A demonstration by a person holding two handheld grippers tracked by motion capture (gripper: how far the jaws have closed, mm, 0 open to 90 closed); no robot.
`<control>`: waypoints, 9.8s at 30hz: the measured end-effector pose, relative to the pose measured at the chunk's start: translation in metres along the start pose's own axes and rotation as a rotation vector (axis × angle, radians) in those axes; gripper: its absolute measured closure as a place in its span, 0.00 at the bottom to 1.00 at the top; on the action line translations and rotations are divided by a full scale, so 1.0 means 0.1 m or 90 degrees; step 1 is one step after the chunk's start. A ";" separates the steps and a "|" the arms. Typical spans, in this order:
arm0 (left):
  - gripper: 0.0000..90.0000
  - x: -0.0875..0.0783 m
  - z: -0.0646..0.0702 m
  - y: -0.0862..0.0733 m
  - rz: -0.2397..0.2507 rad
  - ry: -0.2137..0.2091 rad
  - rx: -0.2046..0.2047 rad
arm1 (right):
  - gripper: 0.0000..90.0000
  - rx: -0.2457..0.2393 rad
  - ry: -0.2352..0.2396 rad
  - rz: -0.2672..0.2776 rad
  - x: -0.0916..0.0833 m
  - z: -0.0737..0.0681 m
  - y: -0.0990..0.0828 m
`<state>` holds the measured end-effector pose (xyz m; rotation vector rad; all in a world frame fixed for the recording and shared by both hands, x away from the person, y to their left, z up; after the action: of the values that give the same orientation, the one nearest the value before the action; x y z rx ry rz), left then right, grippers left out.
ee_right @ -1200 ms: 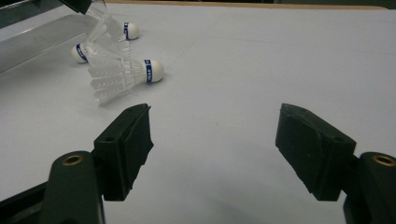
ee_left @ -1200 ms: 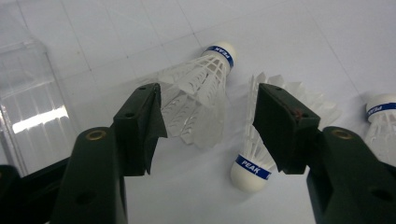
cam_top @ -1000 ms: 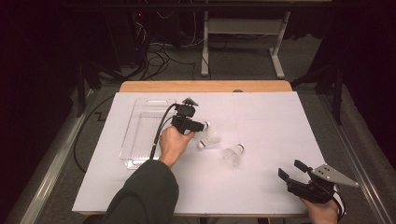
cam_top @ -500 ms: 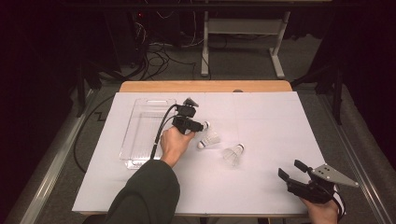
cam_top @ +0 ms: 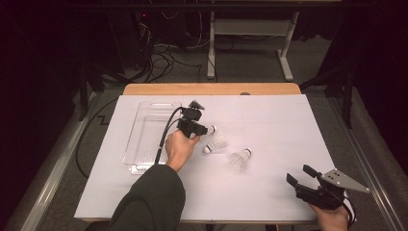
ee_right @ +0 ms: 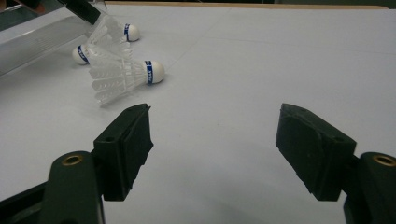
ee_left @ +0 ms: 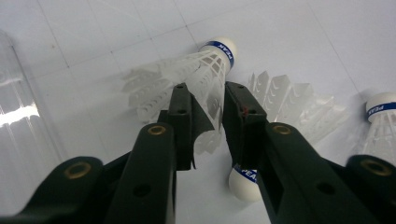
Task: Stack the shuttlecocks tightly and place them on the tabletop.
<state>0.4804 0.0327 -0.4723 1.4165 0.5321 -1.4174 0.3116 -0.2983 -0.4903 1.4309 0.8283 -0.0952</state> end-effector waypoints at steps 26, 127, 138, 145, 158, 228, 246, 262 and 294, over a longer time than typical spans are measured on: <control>1.00 -0.11 -0.03 0.03 0.008 0.014 0.053 | 0.30 0.000 0.002 0.000 0.00 0.00 0.00; 0.95 0.06 0.18 0.47 -0.022 0.056 0.126 | 0.31 0.005 0.012 0.002 -0.01 0.00 -0.01; 0.95 0.16 0.28 0.58 -0.028 0.050 0.137 | 0.31 0.007 0.014 0.001 -0.01 0.00 -0.01; 0.95 0.25 0.33 0.63 -0.036 0.045 0.140 | 0.31 0.007 0.015 0.001 -0.01 0.00 -0.02; 0.95 0.38 0.41 0.70 -0.047 0.032 0.150 | 0.31 0.006 0.015 0.000 -0.01 0.00 -0.02; 0.79 0.46 0.61 0.88 -0.017 -0.017 0.168 | 0.31 0.010 0.022 -0.006 -0.01 0.00 -0.04; 0.61 0.31 0.63 0.82 0.000 -0.011 0.177 | 0.31 0.007 0.022 -0.007 -0.01 -0.01 -0.04; 0.48 0.06 0.58 0.72 0.041 0.013 0.178 | 0.31 0.006 0.019 -0.008 -0.01 -0.01 -0.04; 0.47 -0.29 0.31 0.43 0.085 0.009 0.158 | 0.31 0.005 0.016 -0.013 -0.01 -0.01 -0.05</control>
<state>0.4964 -0.0004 -0.4245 1.6276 0.2714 -1.4025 0.3083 -0.2984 -0.4937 1.4342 0.8637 -0.0957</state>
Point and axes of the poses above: each handheld gripper's, and its own axes: x roughly forward along the jaws, y roughly out of its top, z roughly to its right, the point moved 7 cm from there along x, roughly forward along the jaws, and after that the axes turned 10 degrees about -z, right-handed, at the moved point
